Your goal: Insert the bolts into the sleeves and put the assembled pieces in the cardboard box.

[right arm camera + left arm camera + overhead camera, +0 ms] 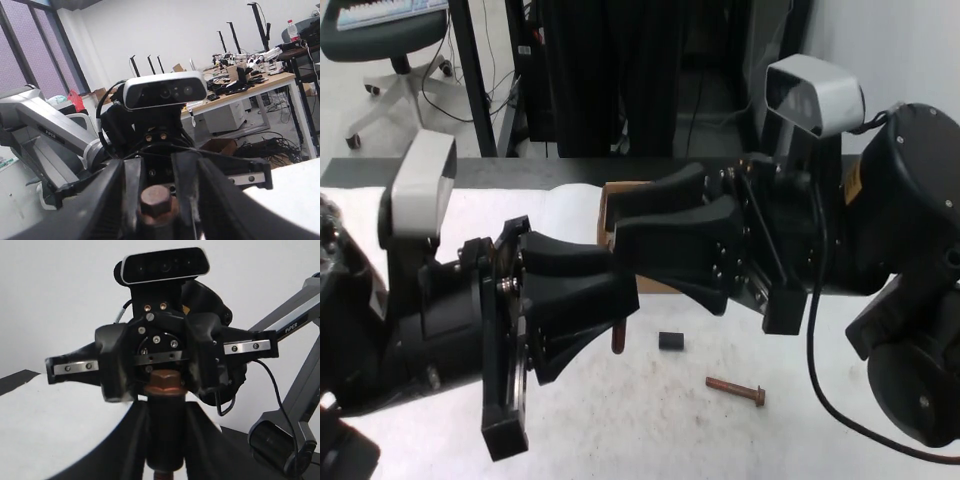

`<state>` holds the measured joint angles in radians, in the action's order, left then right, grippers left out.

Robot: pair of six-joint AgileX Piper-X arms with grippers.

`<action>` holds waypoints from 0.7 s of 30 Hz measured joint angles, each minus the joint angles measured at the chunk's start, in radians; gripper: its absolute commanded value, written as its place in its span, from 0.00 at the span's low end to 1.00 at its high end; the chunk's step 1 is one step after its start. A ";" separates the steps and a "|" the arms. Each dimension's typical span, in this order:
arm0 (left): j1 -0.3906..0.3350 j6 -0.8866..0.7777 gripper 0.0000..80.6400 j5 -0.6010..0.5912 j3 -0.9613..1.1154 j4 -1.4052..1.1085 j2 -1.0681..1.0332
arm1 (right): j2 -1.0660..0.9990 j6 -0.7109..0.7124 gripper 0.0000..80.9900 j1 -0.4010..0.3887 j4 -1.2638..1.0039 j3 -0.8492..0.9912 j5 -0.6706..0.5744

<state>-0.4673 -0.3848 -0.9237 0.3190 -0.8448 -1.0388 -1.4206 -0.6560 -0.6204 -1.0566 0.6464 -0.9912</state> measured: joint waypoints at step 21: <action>0.025 0.061 0.00 0.075 0.030 0.237 -0.005 | 0.000 -0.004 0.01 0.151 -0.074 0.000 0.169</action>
<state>-0.4419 -0.3235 -0.8489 0.3490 -0.6073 -1.0434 -1.4206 -0.6599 -0.4693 -1.1302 0.6464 -0.8220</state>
